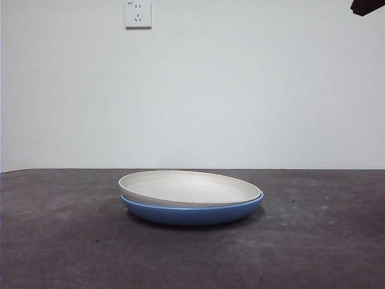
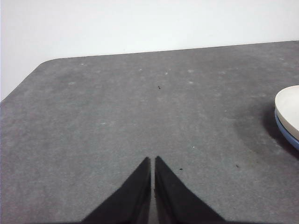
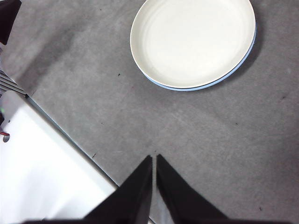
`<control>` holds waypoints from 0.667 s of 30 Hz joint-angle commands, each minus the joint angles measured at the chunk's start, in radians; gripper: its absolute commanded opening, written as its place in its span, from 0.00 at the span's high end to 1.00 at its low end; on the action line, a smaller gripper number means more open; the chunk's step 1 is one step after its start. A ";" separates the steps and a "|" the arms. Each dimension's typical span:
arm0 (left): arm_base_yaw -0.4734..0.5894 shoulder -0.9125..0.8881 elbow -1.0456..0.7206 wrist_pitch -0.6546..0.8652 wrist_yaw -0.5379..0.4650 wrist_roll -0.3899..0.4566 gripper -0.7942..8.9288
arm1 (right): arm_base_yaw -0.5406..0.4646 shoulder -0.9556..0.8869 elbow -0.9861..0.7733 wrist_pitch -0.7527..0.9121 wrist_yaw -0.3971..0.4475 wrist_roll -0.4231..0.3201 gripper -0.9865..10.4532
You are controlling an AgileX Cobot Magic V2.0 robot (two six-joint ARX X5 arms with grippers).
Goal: Pick up the white plate, put it on the blue plate, put it on desk
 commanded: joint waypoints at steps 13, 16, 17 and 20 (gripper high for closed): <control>0.002 -0.001 -0.021 -0.008 0.000 -0.005 0.90 | -0.237 -0.149 -0.027 0.224 0.013 -0.109 0.91; 0.002 -0.002 -0.021 -0.008 0.000 -0.005 0.90 | -0.346 -0.242 -0.109 0.344 0.014 -0.109 0.91; 0.002 -0.001 -0.021 -0.008 0.000 -0.005 0.90 | -0.379 -0.278 -0.150 0.386 0.014 -0.109 0.91; 0.002 -0.001 -0.021 -0.008 0.000 -0.005 0.90 | -0.451 -0.388 -0.289 0.525 0.026 -0.109 0.91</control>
